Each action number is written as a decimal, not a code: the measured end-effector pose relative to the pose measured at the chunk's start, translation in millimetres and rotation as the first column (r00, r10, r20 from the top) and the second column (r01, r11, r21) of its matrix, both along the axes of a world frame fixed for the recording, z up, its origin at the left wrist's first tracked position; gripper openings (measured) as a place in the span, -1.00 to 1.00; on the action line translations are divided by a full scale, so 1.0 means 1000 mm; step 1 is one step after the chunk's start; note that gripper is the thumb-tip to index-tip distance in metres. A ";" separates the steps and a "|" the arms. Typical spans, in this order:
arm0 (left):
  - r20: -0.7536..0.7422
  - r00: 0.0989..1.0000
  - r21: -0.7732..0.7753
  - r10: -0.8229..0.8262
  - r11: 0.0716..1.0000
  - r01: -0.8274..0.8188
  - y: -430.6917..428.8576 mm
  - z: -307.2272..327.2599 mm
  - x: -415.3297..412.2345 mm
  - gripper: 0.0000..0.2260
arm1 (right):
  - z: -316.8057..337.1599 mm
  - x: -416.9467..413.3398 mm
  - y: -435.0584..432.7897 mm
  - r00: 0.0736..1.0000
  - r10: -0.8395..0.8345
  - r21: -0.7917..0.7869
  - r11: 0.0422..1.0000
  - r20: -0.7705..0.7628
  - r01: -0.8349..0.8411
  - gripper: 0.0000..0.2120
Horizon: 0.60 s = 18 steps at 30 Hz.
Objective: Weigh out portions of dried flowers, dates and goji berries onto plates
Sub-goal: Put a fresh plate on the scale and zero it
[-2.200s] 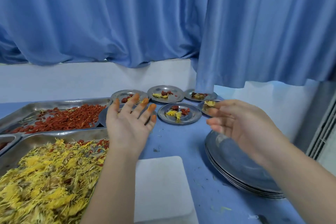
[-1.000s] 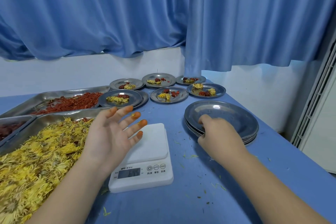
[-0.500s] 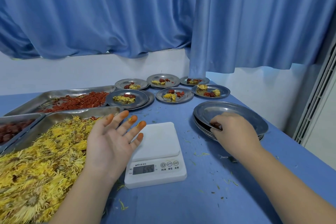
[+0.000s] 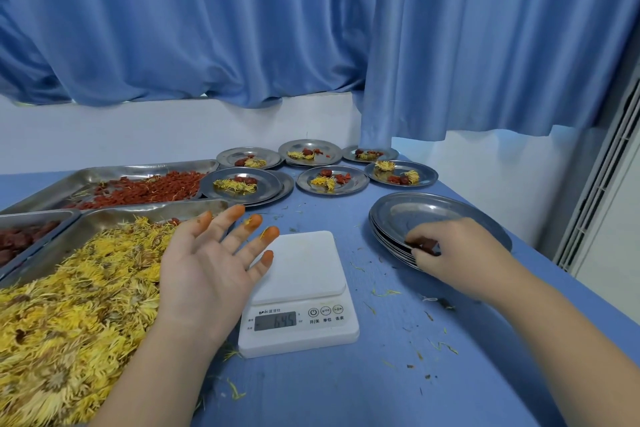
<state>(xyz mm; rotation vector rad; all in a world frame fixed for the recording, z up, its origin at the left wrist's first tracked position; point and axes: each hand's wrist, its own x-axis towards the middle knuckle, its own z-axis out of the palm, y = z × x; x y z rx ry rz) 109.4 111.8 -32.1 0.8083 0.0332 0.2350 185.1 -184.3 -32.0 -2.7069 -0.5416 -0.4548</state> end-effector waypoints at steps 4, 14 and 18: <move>-0.001 1.000 0.008 0.005 1.000 -0.005 -0.003 -0.001 -0.001 -0.66 | 0.000 0.001 0.005 0.997 -0.040 -0.038 0.998 0.061 0.043 -0.87; 0.005 1.000 -0.003 0.002 1.000 -0.002 -0.002 -0.001 -0.002 -0.66 | -0.002 0.002 0.006 0.992 -0.017 -0.069 0.997 0.122 0.025 -0.89; 0.015 1.000 -0.021 0.001 1.000 0.000 -0.003 -0.001 -0.003 -0.65 | -0.001 0.003 0.007 0.987 -0.017 -0.056 0.998 0.160 0.027 -0.90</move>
